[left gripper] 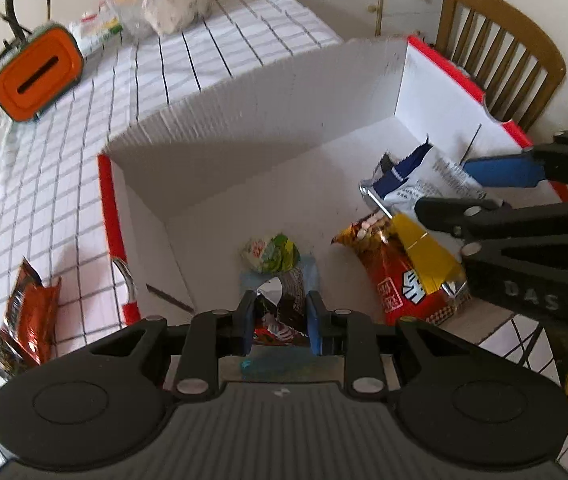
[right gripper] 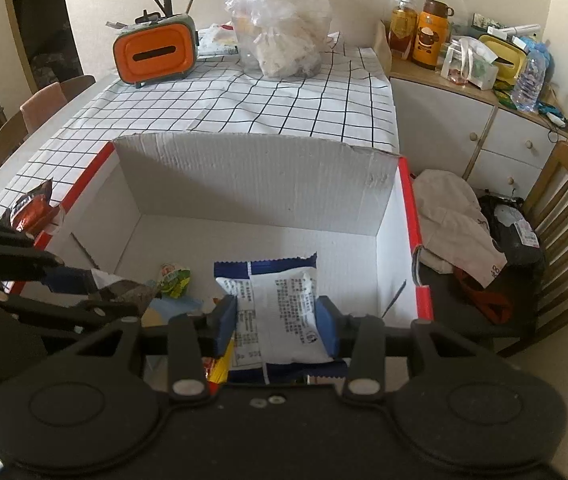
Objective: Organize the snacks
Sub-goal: 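Open the right gripper dropping the white-blue packet while the left gripper releases its snack, then move both grippers back toward the remaining snacks on the table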
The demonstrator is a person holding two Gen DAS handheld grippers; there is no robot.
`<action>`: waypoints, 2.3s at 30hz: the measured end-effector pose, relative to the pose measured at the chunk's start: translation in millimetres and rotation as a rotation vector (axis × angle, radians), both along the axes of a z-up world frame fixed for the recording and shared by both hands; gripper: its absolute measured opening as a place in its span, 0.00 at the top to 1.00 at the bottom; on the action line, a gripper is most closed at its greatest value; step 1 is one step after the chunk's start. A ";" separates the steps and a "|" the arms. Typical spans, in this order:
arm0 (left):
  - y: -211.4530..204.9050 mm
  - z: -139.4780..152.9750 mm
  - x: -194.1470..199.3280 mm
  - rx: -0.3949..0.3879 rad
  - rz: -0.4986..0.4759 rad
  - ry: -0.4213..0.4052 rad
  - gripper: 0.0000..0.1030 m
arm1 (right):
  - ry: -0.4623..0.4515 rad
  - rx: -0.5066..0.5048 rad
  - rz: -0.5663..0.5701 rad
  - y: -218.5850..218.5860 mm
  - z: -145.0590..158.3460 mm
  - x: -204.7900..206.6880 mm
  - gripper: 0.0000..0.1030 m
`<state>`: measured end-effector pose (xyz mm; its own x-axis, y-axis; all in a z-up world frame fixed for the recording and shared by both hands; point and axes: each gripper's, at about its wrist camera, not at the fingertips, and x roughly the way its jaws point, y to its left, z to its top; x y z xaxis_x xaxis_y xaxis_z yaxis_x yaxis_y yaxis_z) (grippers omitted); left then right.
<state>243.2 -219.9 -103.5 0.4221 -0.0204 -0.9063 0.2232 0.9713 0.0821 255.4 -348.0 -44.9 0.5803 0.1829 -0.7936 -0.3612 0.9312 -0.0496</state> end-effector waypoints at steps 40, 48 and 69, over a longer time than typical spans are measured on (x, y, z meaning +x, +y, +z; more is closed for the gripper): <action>78.9 73.6 -62.2 -0.155 0.077 -0.188 0.30 | -0.079 0.196 0.048 31.0 70.3 -73.9 0.22; 118.5 81.9 -85.6 -0.141 0.104 -0.241 0.22 | -0.087 0.229 0.083 62.3 72.0 -87.2 0.15; 260.6 54.4 -116.3 -0.084 0.290 -0.220 0.17 | -0.051 0.222 0.230 178.3 36.2 -110.6 0.01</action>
